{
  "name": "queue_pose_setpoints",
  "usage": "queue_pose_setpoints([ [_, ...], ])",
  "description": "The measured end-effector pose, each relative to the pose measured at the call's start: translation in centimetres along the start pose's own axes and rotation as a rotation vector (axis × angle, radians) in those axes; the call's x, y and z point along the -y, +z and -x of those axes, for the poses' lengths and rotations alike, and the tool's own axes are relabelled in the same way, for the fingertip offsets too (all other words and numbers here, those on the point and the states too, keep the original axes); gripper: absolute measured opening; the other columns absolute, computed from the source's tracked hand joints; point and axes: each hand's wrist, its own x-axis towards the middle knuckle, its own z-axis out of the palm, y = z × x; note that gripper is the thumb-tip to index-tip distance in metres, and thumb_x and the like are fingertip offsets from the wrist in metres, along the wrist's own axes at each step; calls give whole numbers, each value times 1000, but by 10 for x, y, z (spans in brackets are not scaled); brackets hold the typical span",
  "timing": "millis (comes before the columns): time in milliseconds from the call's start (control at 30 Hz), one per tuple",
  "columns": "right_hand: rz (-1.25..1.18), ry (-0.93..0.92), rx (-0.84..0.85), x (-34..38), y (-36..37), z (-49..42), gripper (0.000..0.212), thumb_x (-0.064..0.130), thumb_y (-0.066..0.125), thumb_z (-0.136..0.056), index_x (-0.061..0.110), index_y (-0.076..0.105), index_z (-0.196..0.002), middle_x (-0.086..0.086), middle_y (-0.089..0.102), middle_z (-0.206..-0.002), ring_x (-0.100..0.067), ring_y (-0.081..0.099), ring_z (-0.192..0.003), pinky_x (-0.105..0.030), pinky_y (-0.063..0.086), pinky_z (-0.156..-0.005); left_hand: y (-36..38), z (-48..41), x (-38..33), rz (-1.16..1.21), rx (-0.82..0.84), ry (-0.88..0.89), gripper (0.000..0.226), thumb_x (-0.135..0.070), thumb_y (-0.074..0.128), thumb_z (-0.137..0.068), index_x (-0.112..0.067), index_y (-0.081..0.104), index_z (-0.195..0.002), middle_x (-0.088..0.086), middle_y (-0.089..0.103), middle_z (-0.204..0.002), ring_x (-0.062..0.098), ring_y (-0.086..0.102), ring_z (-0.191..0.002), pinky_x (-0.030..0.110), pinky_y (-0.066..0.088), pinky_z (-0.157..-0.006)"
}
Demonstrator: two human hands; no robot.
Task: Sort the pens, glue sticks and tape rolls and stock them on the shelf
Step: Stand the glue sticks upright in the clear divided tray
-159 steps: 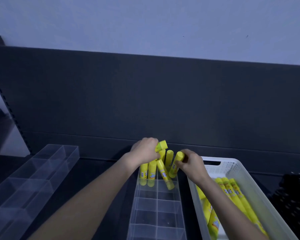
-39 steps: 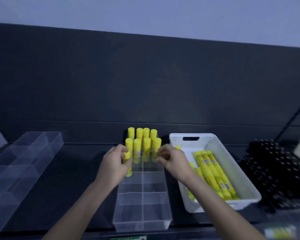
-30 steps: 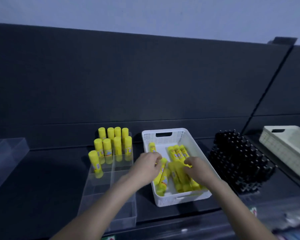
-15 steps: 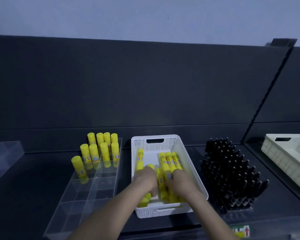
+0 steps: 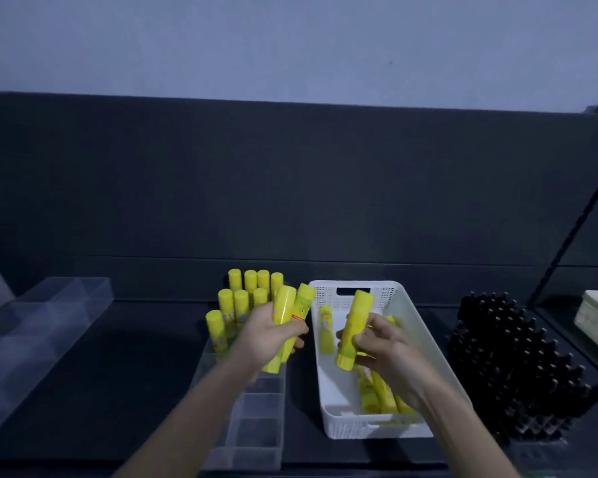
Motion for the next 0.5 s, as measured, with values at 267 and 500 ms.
queue_pose_setpoints([
  [267, 97, -60, 67, -3, 78, -21, 18, 19, 64, -73, 9, 58, -86, -16, 58, -84, -25, 59, -82, -31, 53, -73, -87, 31, 29, 96, -136, 4, 10, -4, 67, -81, -9, 66, -90, 11, 72, -84, 17, 68, -71, 25, 53, -58],
  [500, 273, -97, 42, -10, 113, -41, 20, 21, 68, -69, 12, 59, -85, 1, 54, -65, -3, 53, -57, -17, 44, -60, -128, 40, 42, 6, -200, 0, 14, -7, 68, -81, -17, 60, -76, -10, 65, -60, 0, 61, -59, 15, 45, -54],
])
